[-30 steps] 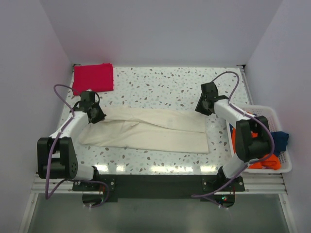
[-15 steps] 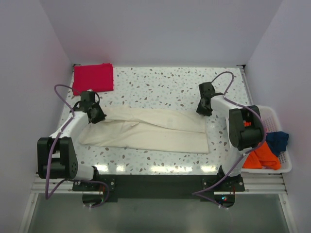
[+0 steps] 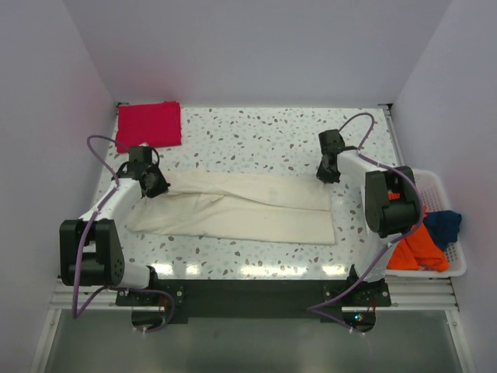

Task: Fold and stack the t-shirts
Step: Fold the tshirt

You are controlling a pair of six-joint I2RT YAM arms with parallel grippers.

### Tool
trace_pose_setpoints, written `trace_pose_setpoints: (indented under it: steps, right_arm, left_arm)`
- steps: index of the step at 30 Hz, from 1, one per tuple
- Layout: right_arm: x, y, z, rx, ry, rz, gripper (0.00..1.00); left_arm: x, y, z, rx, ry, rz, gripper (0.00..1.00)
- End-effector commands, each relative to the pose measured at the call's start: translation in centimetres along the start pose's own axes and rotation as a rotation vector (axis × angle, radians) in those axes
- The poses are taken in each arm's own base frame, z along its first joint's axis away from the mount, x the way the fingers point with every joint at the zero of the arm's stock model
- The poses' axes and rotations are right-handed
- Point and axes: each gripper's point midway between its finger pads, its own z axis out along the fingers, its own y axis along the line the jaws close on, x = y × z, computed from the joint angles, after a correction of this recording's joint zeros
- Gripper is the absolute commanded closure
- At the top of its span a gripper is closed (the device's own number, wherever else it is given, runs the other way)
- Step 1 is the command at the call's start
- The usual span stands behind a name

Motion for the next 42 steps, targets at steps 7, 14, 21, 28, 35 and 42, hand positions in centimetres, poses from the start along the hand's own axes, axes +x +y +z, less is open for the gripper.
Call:
trace_pose_setpoints:
  steps: [7,14,21,28,35,42]
  right_arm:
    - [-2.4,-1.7,0.0,0.027,-0.017,0.06,1.0]
    - [-2.7,-0.6,-1.1,-0.042,-0.021,0.076,0.83]
    - [-3.0,1.1,-4.2,-0.17,-0.054,0.077,0.68]
    - [-1.0,6.1,-7.2,-0.303,-0.074,-0.052,0.67]
    - [1.8,11.7,-8.5,-0.394,-0.066,-0.228,0.67]
    - [4.1,12.5,-7.5,-0.348,-0.038,-0.317,0.68]
  left_arm:
    - [-1.0,-0.5,-0.1,0.034,-0.027,0.01,1.0]
    - [-0.7,-1.9,-1.0,0.136,-0.056,0.016,0.84]
    - [0.4,-1.6,-1.7,0.148,-0.066,-0.04,0.61]
    - [-0.8,-1.3,-2.8,0.146,-0.175,-0.149,0.57]
    - [-2.2,-1.2,-0.9,0.088,-0.168,-0.197,0.68]
    - [0.4,0.2,1.6,0.006,-0.083,-0.228,0.84]
